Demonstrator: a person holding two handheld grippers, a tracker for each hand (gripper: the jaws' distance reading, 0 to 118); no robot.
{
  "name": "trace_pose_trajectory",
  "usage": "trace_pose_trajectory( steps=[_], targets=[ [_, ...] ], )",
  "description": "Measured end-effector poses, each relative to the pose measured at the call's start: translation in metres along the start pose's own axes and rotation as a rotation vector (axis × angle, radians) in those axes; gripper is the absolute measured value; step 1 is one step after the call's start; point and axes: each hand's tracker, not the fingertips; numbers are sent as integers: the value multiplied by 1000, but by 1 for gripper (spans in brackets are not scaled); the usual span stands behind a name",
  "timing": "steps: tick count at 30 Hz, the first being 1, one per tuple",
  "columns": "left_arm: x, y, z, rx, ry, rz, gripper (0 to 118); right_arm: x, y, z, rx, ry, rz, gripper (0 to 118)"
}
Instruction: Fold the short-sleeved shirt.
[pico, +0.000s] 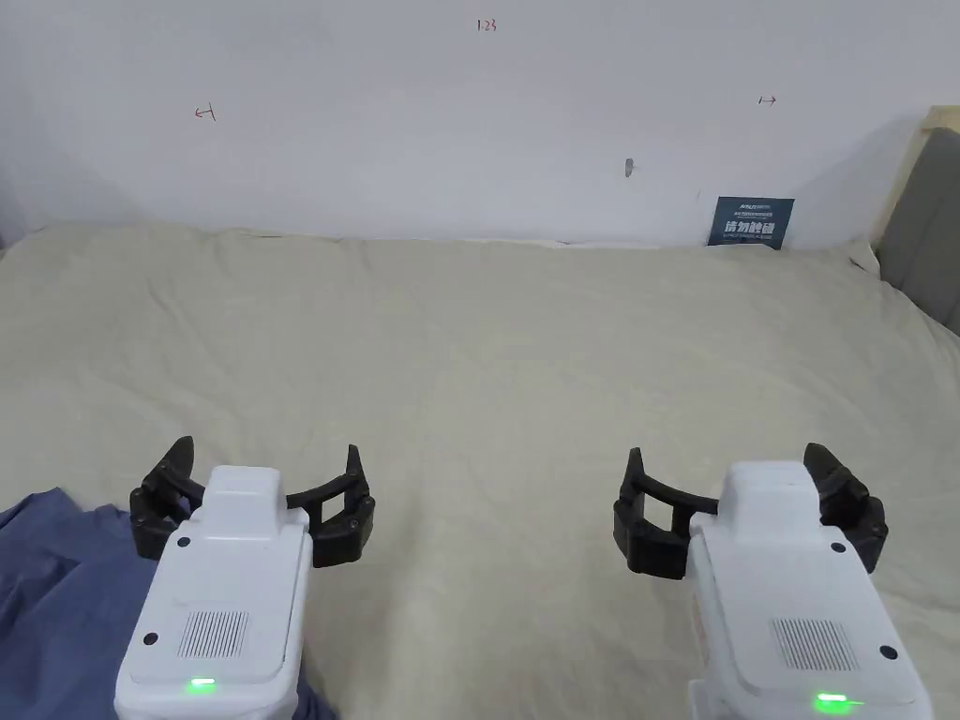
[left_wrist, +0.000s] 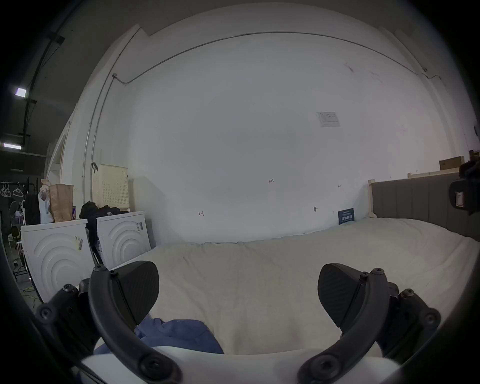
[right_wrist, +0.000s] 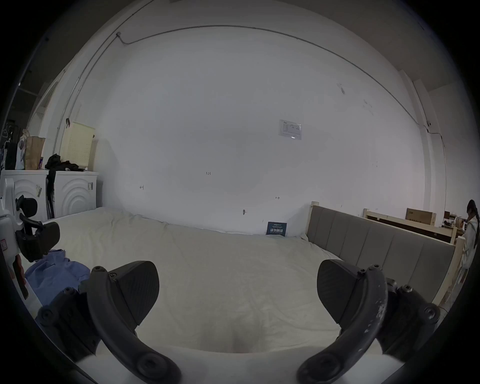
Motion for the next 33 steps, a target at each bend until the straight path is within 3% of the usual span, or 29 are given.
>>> trace_pose_trajectory(
  steps=[33],
  targets=[
    [0,4,2,11,-1,-5,118,0,5,2,12,12,13,118]
  ],
)
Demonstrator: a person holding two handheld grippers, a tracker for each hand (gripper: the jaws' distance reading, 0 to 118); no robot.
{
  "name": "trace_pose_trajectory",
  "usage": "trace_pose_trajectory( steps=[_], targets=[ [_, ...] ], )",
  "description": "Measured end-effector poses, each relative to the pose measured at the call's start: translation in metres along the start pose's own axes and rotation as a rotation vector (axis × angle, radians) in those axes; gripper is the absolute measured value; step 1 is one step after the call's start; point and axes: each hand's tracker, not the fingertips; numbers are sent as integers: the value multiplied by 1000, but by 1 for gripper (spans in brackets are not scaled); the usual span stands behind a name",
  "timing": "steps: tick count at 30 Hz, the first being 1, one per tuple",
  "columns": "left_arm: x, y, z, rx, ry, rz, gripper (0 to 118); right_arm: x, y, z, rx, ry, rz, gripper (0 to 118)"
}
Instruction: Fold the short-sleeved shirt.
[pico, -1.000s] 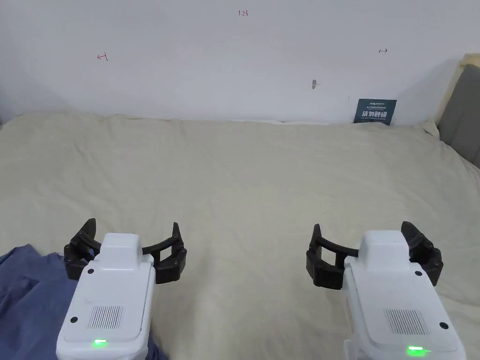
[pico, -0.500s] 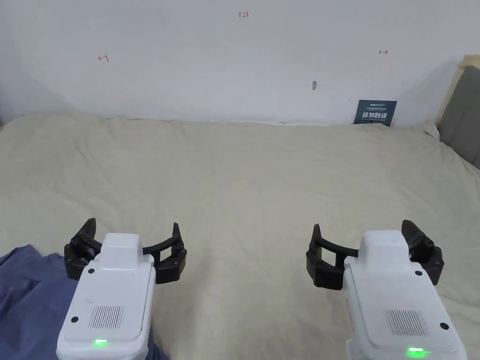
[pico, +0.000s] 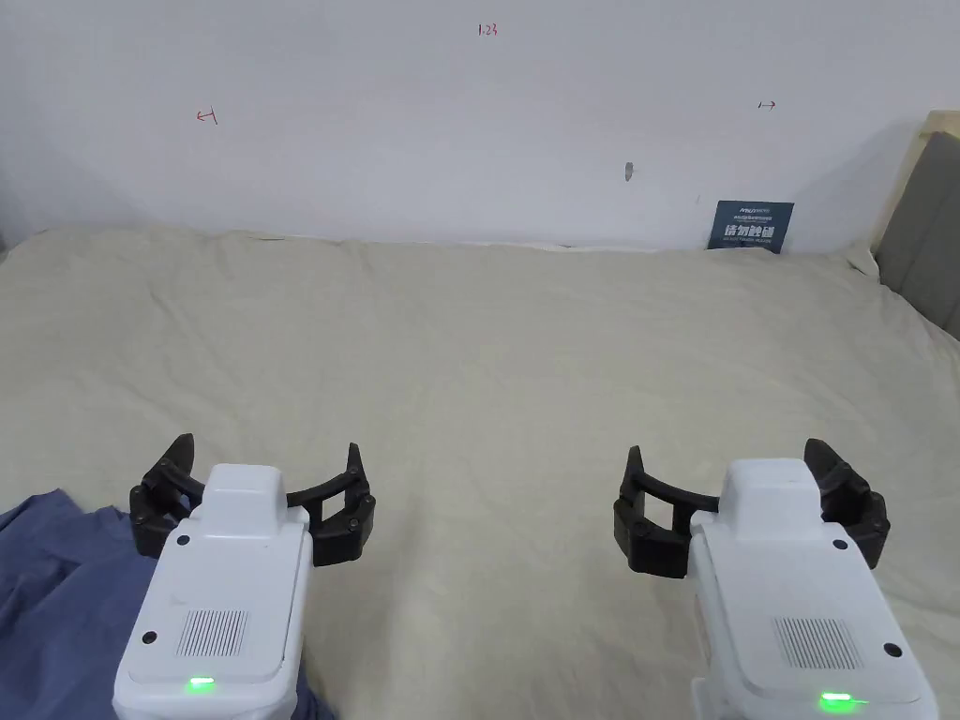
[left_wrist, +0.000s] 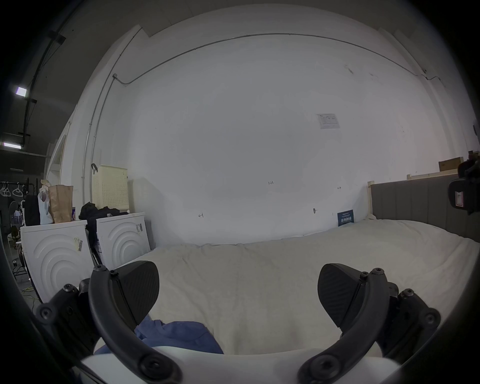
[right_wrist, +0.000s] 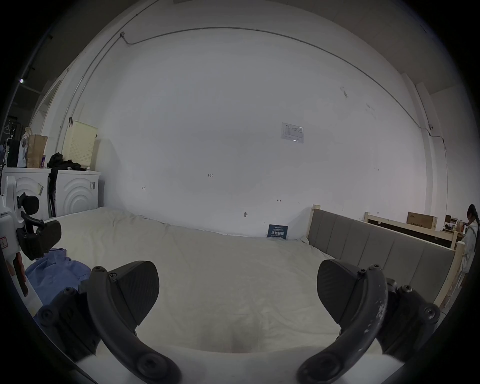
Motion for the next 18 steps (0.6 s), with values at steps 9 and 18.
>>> trace_pose_trajectory(
  steps=[9,18],
  targets=[
    [-3,5,0,-2,-23,42,67,4,1,0,-15,9,-17,71],
    [9,9,-2,-37,-30,75,0,7,1,-3,-26,18,-34,1]
  ],
)
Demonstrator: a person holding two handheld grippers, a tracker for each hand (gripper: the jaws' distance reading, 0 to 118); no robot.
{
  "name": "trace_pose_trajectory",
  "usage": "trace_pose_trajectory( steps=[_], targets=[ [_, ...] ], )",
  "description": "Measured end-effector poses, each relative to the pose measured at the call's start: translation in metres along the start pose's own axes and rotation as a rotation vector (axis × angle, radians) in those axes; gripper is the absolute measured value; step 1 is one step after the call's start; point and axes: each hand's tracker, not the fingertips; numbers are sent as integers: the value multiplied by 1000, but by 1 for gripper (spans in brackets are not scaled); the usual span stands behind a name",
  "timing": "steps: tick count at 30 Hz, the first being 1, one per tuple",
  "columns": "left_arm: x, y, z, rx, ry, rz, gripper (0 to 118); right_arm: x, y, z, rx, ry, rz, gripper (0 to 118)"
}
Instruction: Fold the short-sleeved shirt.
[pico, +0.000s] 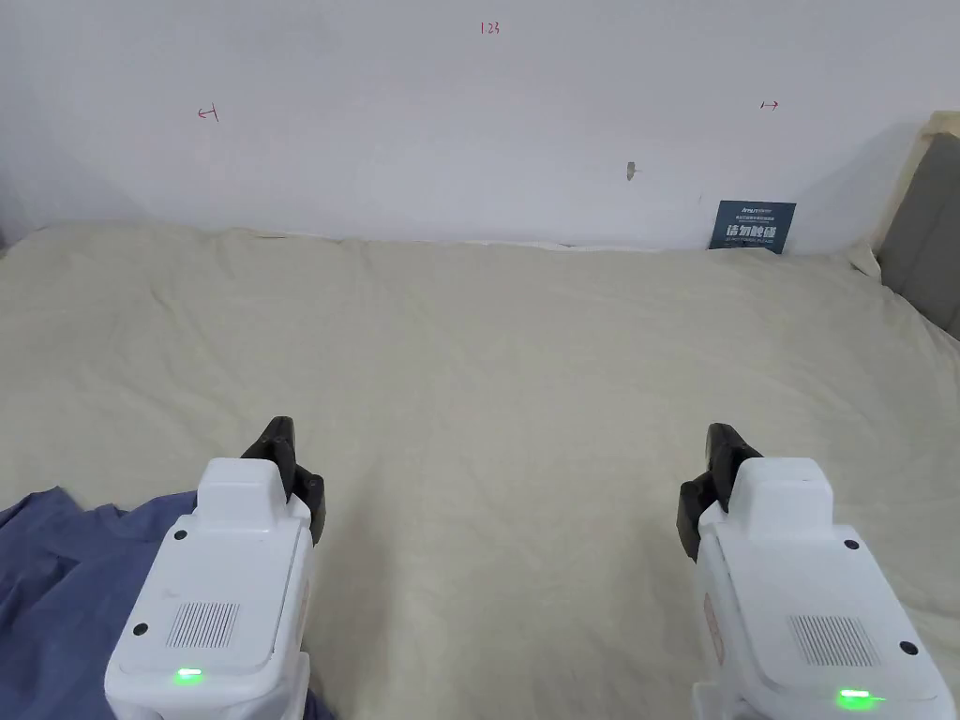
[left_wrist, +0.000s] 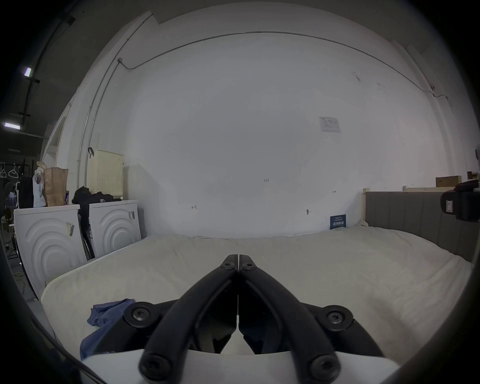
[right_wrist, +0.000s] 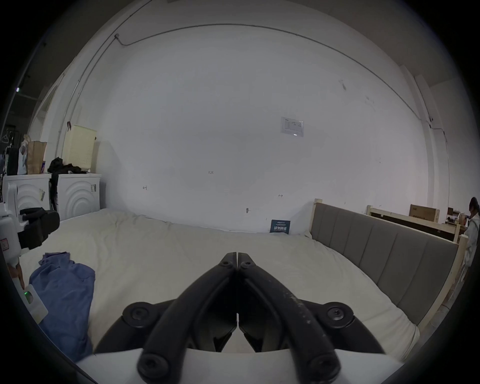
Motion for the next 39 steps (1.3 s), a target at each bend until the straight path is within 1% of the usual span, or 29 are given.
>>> trace_pose_trajectory(
  steps=[4,6,8,10,12,19,24,27,32,36,39],
  targets=[
    [-10,-1,3,4,8,2,0,-4,0,-4,-5,10,5,1],
    [-22,-1,6,5,28,4,0,-10,1,-7,-6,30,0,1],
    [-34,-2,9,2,59,-1,0,-22,4,-12,-7,73,8,1],
    [-54,-4,14,-6,95,-6,0,-38,5,-18,-1,118,16,1],
    [-75,-5,22,-17,157,-13,0,-58,8,-24,4,184,11,1],
    [-162,-13,62,-59,380,-23,0,-138,17,-35,29,384,27,1],
    [-209,-15,97,-84,501,-28,0,-186,20,-31,36,501,26,1],
    [-227,-16,116,-99,552,-41,0,-207,19,-29,30,556,20,1],
    [-242,-22,132,-130,584,-47,0,-225,17,-24,20,599,22,1],
    [-244,-27,132,-162,561,-53,0,-224,17,-23,21,609,31,1],
    [-240,-31,126,-188,536,-42,0,-219,18,-25,24,597,36,1]
  ],
)
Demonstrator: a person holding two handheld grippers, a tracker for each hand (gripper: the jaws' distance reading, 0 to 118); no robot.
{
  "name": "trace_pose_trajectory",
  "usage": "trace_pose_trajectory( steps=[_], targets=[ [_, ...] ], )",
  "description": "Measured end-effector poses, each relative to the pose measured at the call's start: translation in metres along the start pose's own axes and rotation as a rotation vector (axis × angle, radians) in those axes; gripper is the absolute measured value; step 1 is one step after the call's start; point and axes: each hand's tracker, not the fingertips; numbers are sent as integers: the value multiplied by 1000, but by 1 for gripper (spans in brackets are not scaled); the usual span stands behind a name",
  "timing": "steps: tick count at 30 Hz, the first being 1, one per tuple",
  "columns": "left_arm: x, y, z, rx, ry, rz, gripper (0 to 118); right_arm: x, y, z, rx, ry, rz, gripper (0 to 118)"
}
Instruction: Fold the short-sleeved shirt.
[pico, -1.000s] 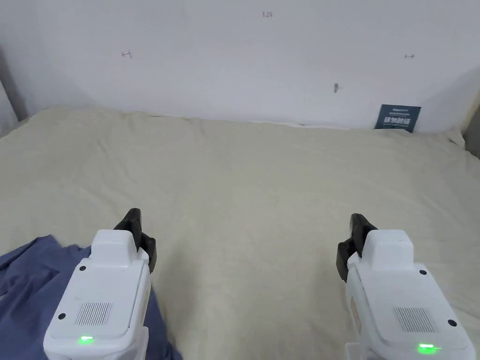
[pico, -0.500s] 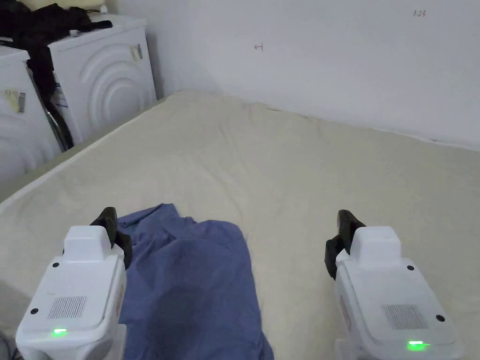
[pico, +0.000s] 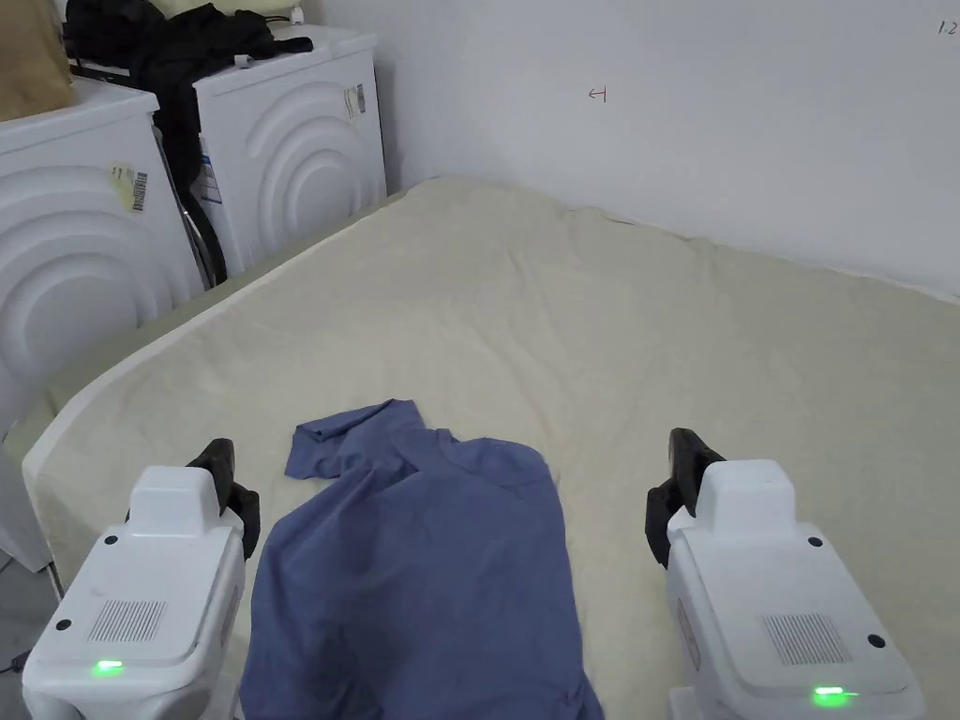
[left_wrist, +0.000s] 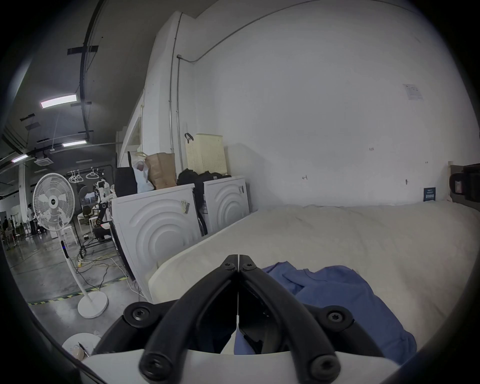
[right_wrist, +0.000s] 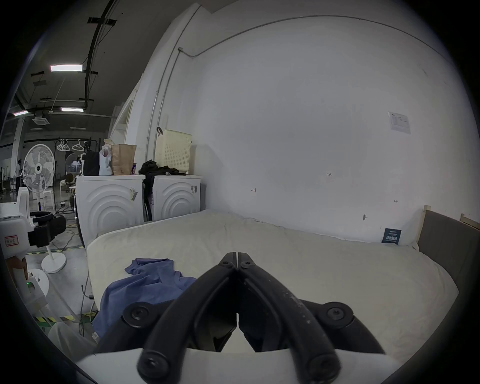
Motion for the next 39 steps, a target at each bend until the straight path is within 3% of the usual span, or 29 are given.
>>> trace_pose_trajectory(
  steps=[6,9,10,12,13,14,15,16,17,24,30,32,34,39],
  targets=[
    [22,-1,-26,-149,-107,54,0,18,-2,3,-10,-41,0,1],
    [38,-6,-46,-242,-174,64,7,28,-5,4,-22,-65,-1,1],
    [44,-9,-52,-277,-185,55,21,31,-6,4,-26,-73,0,1],
    [56,-14,-65,-346,-216,51,67,37,-8,5,-32,-91,2,1],
    [63,-17,-73,-396,-242,52,84,40,-10,6,-36,-100,2,1],
    [70,-21,-80,-427,-262,67,92,43,-12,5,-41,-107,3,1],
    [76,-25,-88,-478,-290,73,92,46,-13,5,-48,-113,3,1],
    [83,-30,-95,-521,-305,69,116,49,-15,4,-56,-120,4,1],
    [91,-35,-100,-545,-302,66,118,52,-17,3,-63,-126,4,1],
    [131,-84,-143,-735,-303,-17,116,69,-32,-1,-116,-167,2,2],
    [137,-120,-161,-815,-328,15,93,81,-42,-1,-151,-196,-1,2],
    [133,-110,-160,-823,-353,41,60,85,-44,0,-159,-201,-6,2],
    [136,-101,-151,-794,-383,38,9,87,-45,-1,-166,-205,-15,2],
    [138,-94,-144,-776,-394,67,8,89,-42,3,-165,-209,-37,2]
  ],
)
